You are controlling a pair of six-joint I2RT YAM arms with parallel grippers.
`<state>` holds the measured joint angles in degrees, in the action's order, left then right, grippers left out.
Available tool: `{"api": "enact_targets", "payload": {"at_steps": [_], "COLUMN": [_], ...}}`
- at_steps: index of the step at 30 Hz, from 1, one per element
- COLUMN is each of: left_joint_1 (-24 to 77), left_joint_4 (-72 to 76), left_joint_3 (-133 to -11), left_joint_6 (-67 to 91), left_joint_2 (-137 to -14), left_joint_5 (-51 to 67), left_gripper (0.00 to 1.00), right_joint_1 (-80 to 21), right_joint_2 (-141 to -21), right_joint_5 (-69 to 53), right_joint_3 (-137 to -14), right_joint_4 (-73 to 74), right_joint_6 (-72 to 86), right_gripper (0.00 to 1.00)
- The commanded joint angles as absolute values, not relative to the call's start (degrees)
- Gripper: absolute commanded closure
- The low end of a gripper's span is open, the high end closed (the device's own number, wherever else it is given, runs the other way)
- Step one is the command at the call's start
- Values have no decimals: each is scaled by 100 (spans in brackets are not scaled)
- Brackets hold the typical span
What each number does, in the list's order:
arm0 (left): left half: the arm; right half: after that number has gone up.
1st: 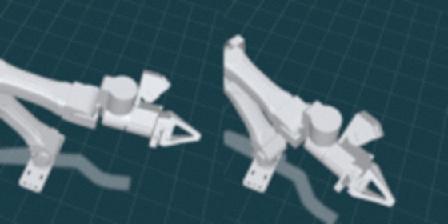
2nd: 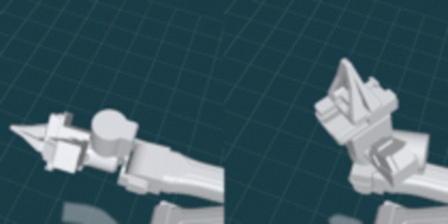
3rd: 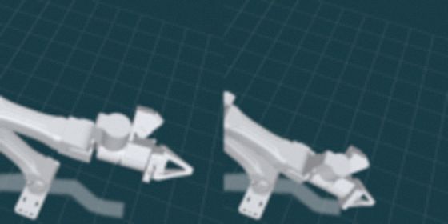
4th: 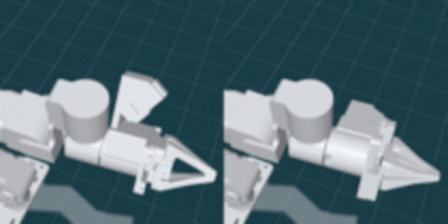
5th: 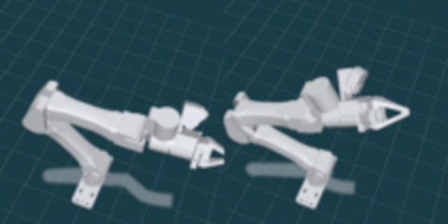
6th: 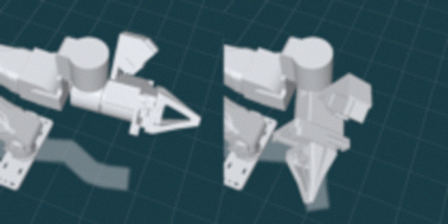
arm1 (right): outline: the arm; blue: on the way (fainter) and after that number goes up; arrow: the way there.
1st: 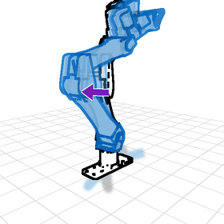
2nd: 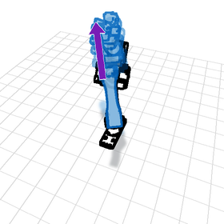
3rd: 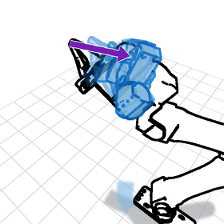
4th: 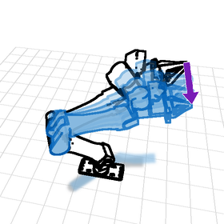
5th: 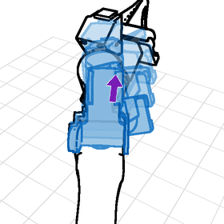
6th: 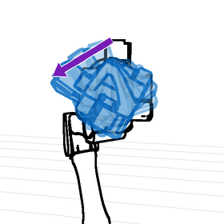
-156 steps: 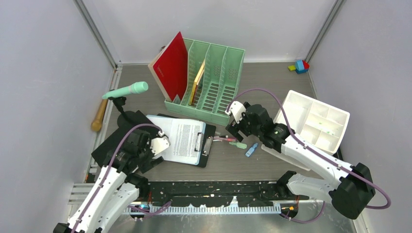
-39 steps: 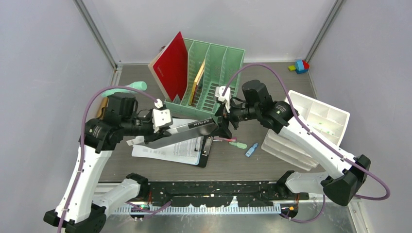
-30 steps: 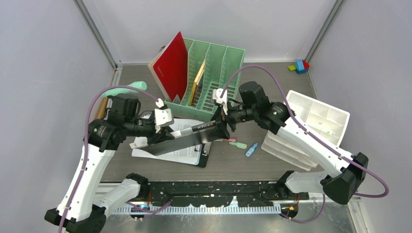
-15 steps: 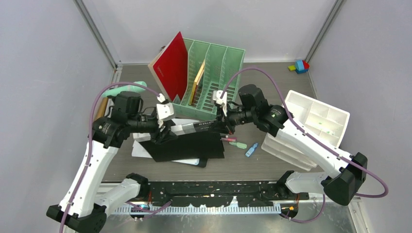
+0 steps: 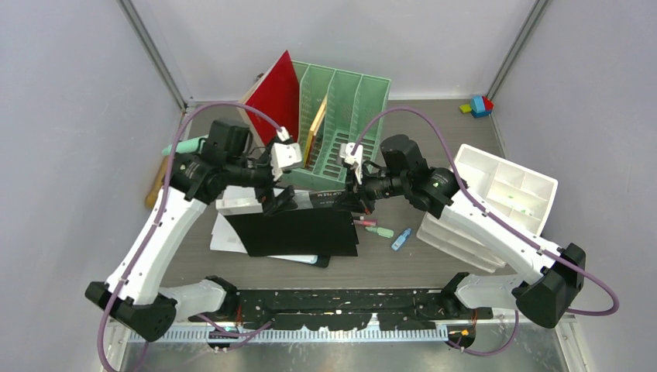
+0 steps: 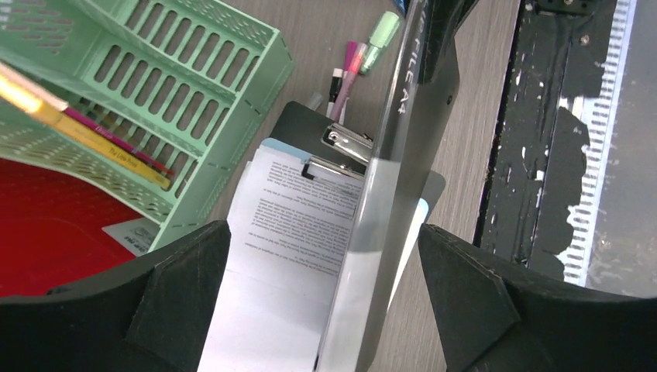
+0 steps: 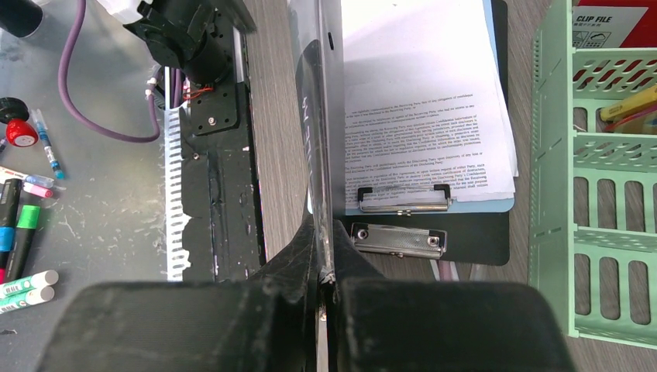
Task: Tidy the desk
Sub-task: Pick up the folder from the center of the board.
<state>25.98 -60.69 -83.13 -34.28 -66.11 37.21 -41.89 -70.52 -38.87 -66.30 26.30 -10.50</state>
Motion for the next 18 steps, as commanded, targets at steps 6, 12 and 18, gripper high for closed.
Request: {"api": "enact_targets", "payload": {"at_steps": [6, 12, 18], "left_joint_1": [3601, 3710, 3807], "left_joint_4": [-6254, -6416, -6639], "left_joint_3": [-8413, -8424, -8411], "left_joint_6": [-3810, -3932, -4076], "left_joint_2": [-7071, -7314, -7413], "left_joint_5": [2831, 2596, 2440], "left_gripper": [8, 37, 42], "right_joint_1": [-4166, -4156, -4138], "right_joint_2": [-6885, -6837, -6803], "right_joint_5": [-3971, -3921, -3913], "right_joint_3": [-6887, -6809, -6789], "right_joint_4": [2373, 2348, 2328], "right_joint_6": [-981, -1020, -1007], "right_gripper": [100, 100, 100]}}
